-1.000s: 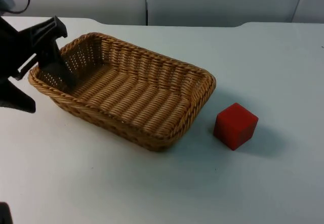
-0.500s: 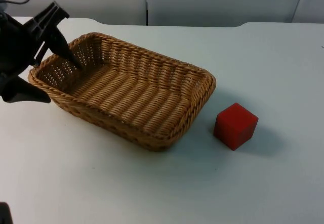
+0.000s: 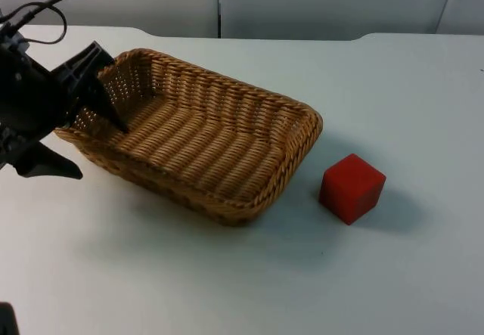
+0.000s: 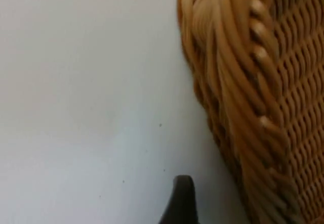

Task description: Pick up the basket with the left hand and place the cube into the basket with the right hand.

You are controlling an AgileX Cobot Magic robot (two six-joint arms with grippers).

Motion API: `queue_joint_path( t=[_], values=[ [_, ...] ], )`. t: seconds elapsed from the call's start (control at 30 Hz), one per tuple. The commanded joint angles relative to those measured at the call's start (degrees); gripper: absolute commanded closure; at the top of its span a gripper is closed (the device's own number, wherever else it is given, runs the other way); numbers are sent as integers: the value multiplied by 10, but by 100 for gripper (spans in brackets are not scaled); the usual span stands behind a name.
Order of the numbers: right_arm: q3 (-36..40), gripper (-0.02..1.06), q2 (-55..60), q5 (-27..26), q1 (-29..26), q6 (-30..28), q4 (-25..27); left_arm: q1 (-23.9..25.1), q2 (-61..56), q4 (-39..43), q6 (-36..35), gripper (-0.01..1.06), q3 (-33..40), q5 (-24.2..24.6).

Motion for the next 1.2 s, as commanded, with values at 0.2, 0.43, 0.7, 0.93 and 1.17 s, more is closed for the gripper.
queue_joint_path(
  t=[0.2, 0.43, 0.7, 0.93, 1.17],
  values=[
    [3, 101, -2, -4, -4, -3, -1, -4, 49, -8, 14, 68, -54, 7],
    [3, 101, -2, -4, -4, -3, -1, -3, 52, -46, 19, 105, -59, -7],
    [3, 101, -2, -4, -4, -3, -1, 2, 49, -51, 27, 105, -118, 21],
    [3, 101, -2, -4, -4, -3, -1, 2, 48, -54, 14, 105, -157, 48],
    [3, 101, -2, -4, -4, -3, -1, 4, 44, -63, 3, 105, -178, 85]
  ],
)
